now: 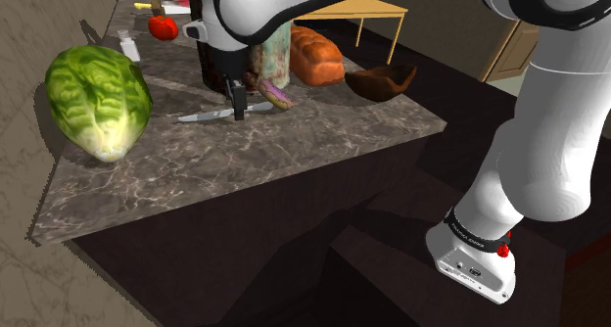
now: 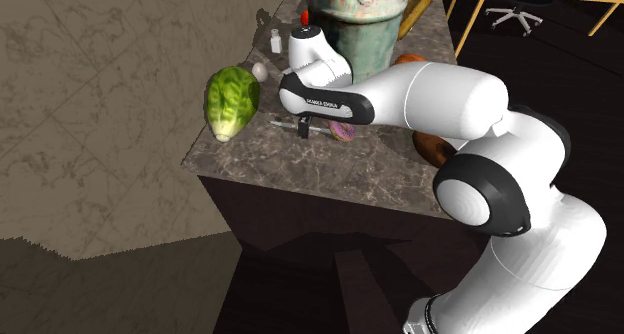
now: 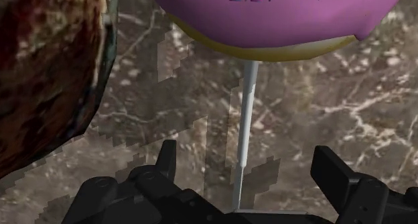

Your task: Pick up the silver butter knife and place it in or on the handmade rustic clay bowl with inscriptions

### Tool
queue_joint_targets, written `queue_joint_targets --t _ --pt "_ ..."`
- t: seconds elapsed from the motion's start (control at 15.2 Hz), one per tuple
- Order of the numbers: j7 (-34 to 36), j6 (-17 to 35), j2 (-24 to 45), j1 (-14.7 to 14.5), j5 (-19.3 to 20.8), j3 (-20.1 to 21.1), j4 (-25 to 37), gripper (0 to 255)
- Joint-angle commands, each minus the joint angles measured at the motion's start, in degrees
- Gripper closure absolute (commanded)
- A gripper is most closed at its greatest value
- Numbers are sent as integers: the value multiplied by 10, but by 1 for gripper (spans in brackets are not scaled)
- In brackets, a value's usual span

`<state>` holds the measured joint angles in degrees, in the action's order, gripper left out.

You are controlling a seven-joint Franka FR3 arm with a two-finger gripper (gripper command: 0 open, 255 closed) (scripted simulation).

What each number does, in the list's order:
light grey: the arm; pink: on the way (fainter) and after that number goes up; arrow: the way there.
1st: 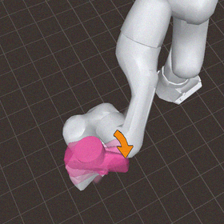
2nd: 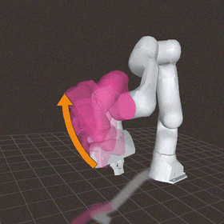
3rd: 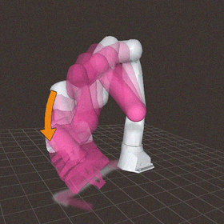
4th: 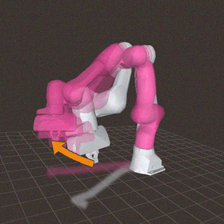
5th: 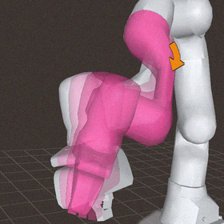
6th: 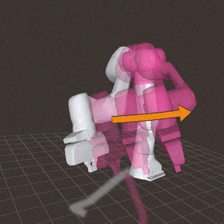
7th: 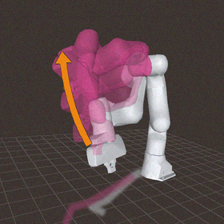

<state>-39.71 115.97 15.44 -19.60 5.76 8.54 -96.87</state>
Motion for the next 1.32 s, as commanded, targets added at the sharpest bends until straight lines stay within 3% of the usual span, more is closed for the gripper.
queue_joint_targets --t 0.0,0.4,0.46,1.06,1.25 --pt "-1 6 1 1 0 -1 -4 0" --pt "-1 6 2 1 0 -1 -4 0" --pt "-1 6 2 1 0 -1 -4 255" --pt "-1 6 2 1 0 -1 -4 255" --pt "-3 -15 -3 1 -1 0 12 255"
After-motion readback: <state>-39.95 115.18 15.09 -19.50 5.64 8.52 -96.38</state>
